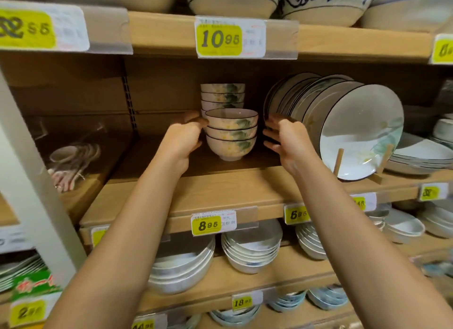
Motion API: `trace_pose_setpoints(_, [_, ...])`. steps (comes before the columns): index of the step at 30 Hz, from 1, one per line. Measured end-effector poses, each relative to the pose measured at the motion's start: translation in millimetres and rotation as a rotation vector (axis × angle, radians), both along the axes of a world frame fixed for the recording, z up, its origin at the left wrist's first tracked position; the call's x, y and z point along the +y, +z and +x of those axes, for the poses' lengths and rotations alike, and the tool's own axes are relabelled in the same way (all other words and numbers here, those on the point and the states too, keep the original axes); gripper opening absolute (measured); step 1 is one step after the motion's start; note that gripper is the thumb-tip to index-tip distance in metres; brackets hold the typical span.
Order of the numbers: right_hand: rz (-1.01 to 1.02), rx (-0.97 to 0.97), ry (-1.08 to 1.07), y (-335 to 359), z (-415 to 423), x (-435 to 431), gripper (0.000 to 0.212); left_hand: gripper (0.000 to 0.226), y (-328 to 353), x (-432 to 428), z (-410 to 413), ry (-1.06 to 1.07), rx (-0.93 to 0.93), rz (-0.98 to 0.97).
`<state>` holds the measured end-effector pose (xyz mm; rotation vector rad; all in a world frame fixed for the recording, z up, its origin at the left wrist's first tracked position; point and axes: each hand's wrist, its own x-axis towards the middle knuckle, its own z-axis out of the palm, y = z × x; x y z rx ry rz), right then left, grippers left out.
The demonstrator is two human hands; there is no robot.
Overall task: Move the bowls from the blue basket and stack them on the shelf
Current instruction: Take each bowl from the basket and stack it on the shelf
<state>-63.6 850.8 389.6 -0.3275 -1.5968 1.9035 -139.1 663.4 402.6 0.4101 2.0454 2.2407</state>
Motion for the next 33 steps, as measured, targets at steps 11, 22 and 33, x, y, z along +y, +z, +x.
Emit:
trace_pose_setpoints(11, [-0.394, 0.057, 0.244, -71.4, 142.5, -70.0, 0.016, 0.019, -84.2, -64.7, 167.6, 0.020, 0.017, 0.159])
trace_pose_setpoints(22, [-0.333, -0.283, 0.529, -147.8, 222.9, -85.8, 0.022, 0.021, -177.9, -119.2, 324.4, 0.509, -0.203, 0.106])
trace_pose_setpoints(33, [-0.246, -0.514, 0.849, -196.8, 266.5, -202.8, 0.021, 0.022, -208.4, -234.0, 432.7, 0.834, -0.293, 0.110])
